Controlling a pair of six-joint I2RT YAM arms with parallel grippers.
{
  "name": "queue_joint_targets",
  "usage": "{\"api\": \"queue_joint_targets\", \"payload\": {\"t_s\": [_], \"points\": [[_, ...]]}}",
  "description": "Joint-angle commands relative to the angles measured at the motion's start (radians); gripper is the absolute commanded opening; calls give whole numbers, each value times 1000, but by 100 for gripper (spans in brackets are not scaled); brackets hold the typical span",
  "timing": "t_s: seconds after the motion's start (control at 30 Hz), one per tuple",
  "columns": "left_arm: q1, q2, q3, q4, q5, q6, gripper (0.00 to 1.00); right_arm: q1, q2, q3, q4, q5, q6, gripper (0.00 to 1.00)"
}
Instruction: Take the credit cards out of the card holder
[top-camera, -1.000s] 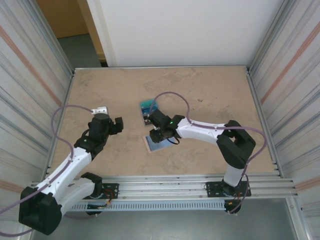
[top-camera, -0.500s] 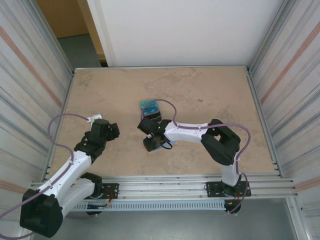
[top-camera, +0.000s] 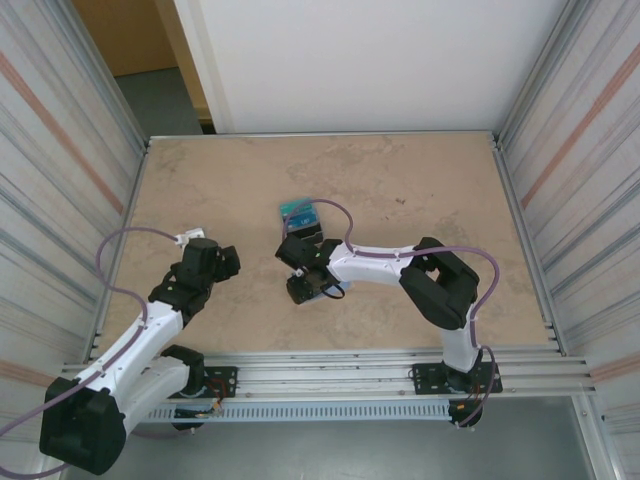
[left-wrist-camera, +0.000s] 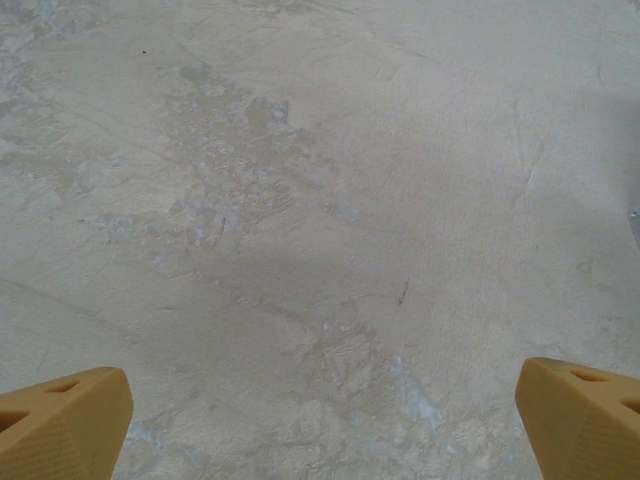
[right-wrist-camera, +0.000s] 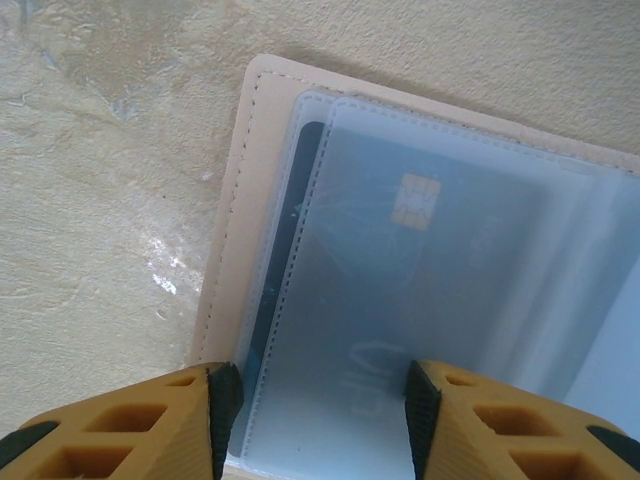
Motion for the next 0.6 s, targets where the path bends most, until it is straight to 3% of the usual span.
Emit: {"api": "queue_joint_targets", "payload": {"t_s": [0.0,0.2,0.57], "points": [[10,-14,-4,-3,-2,-19,99,1,35,-2,-34,-23,32,50],[9,-26,2,-8,5,-11,99,-1,23,-15,-35,-16,39,32],[10,-41,29,-27,28,0,99,-8,-31,-10,-33,68,45,22]]}}
